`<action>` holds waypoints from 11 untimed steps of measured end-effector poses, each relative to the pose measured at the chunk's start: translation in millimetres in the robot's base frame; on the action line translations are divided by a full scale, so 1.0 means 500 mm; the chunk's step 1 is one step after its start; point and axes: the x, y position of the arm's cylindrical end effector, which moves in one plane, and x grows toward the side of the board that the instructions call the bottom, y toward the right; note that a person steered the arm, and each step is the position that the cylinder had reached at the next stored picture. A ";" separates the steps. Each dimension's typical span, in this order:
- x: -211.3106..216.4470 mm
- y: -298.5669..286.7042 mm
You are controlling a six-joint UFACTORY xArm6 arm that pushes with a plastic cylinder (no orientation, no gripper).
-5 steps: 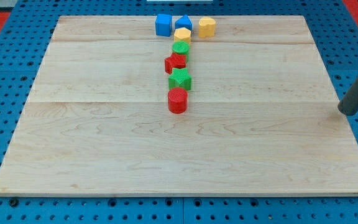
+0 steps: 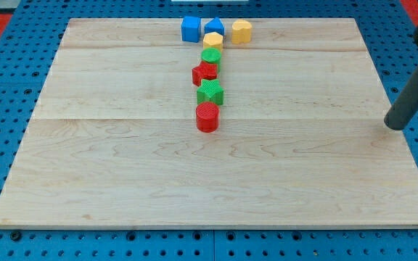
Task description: Move the green circle left to the red star
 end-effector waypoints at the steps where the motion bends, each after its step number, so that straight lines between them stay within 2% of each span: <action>1: -0.018 -0.006; 3: -0.021 -0.006; 4: -0.162 -0.038; 5: -0.304 -0.117; 6: -0.336 -0.183; 8: -0.257 -0.427; 9: -0.255 -0.490; 11: -0.329 -0.513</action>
